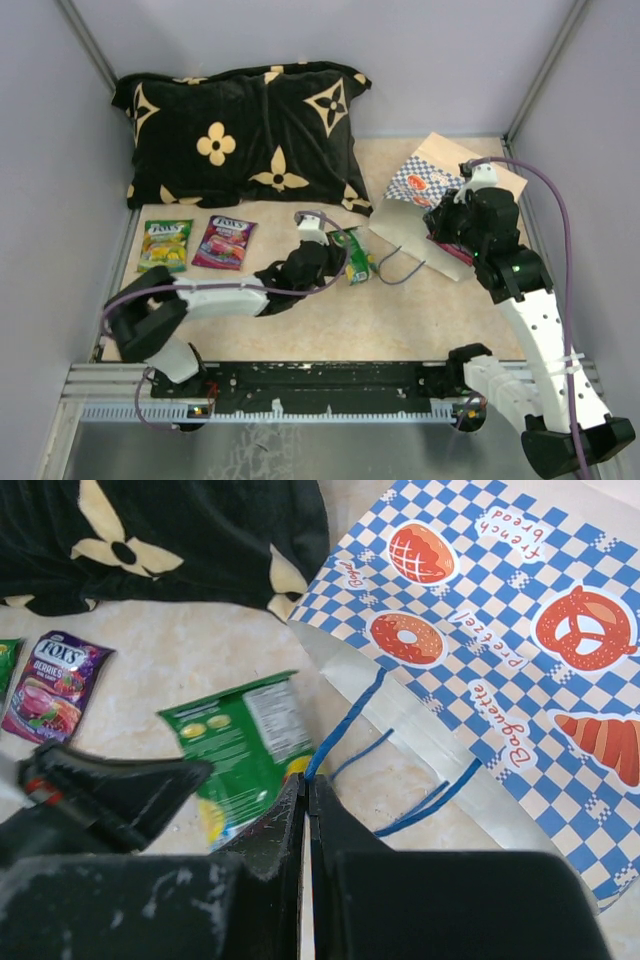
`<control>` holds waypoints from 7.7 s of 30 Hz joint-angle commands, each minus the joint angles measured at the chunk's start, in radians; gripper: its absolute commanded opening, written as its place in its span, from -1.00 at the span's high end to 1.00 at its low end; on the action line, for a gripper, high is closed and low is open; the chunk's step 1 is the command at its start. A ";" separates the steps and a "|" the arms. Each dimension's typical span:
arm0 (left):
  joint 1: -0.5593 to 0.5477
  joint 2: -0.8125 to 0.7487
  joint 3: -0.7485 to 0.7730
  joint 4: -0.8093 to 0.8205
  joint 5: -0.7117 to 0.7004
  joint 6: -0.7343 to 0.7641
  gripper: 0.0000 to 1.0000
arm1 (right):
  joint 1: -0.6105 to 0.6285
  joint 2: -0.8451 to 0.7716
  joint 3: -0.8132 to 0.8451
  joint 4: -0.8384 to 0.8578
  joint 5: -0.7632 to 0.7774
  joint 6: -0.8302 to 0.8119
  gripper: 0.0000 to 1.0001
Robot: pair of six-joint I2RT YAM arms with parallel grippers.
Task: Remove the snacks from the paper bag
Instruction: Place the snack at the center of the board, then take out the snack from the paper bag, then place the snack at the center of the board.
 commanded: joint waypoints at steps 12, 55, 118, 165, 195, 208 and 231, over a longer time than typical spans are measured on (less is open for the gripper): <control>0.022 -0.346 0.368 -1.905 -0.556 -0.346 1.00 | 0.010 -0.006 -0.028 0.151 -0.069 0.044 1.00; -0.001 0.710 1.054 -1.983 -0.876 0.010 1.00 | 0.010 -0.029 -0.107 0.130 -0.038 -0.026 1.00; 0.078 0.263 0.824 -1.128 0.158 0.410 -0.99 | -0.161 0.284 -0.005 0.266 -0.062 0.013 1.00; 0.011 0.809 1.012 -0.228 0.447 -0.104 -0.84 | -0.415 0.473 0.150 0.339 -0.185 0.104 1.00; 0.037 1.210 1.646 -0.142 0.305 -0.209 0.87 | -0.516 0.688 0.237 0.485 -0.356 0.193 1.00; 0.092 1.031 1.383 0.192 0.500 -0.199 1.00 | -0.519 0.684 0.293 0.471 -0.360 0.217 1.00; 0.183 -0.247 0.126 -0.316 0.560 0.226 1.00 | -0.515 0.588 0.194 0.497 -0.348 0.222 1.00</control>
